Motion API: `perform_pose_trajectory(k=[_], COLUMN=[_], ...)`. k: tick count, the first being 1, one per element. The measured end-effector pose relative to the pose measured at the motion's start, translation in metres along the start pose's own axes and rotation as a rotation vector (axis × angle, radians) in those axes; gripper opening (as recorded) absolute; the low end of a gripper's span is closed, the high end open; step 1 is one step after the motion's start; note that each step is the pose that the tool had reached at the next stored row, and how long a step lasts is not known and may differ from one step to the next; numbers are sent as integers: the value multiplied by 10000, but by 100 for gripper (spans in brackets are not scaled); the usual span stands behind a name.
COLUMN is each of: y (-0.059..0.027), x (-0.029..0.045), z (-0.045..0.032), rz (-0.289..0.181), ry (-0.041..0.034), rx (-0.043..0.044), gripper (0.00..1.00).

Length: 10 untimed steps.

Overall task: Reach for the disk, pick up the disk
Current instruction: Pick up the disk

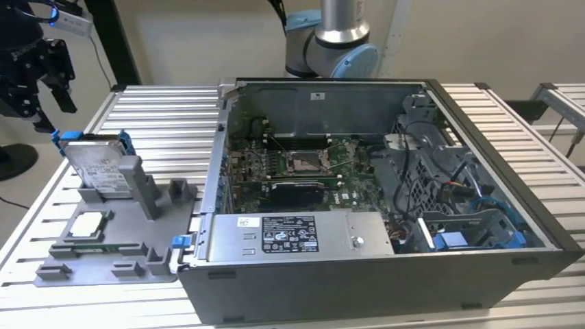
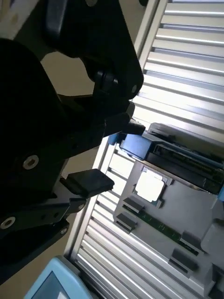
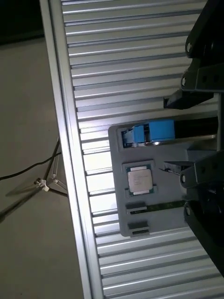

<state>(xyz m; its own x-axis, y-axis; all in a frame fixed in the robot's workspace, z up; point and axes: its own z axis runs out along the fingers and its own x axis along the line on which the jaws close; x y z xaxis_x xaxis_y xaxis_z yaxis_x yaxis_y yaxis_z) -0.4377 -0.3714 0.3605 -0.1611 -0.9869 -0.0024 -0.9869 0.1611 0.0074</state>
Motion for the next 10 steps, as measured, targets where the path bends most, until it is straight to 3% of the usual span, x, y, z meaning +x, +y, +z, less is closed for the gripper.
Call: perform_pose_trajectory(k=[4, 10], y=[0, -7], x=[0, 0], z=[12, 117], rz=[-2, -17], ry=[-7, -33], rx=[1, -6], gripper=[100, 100])
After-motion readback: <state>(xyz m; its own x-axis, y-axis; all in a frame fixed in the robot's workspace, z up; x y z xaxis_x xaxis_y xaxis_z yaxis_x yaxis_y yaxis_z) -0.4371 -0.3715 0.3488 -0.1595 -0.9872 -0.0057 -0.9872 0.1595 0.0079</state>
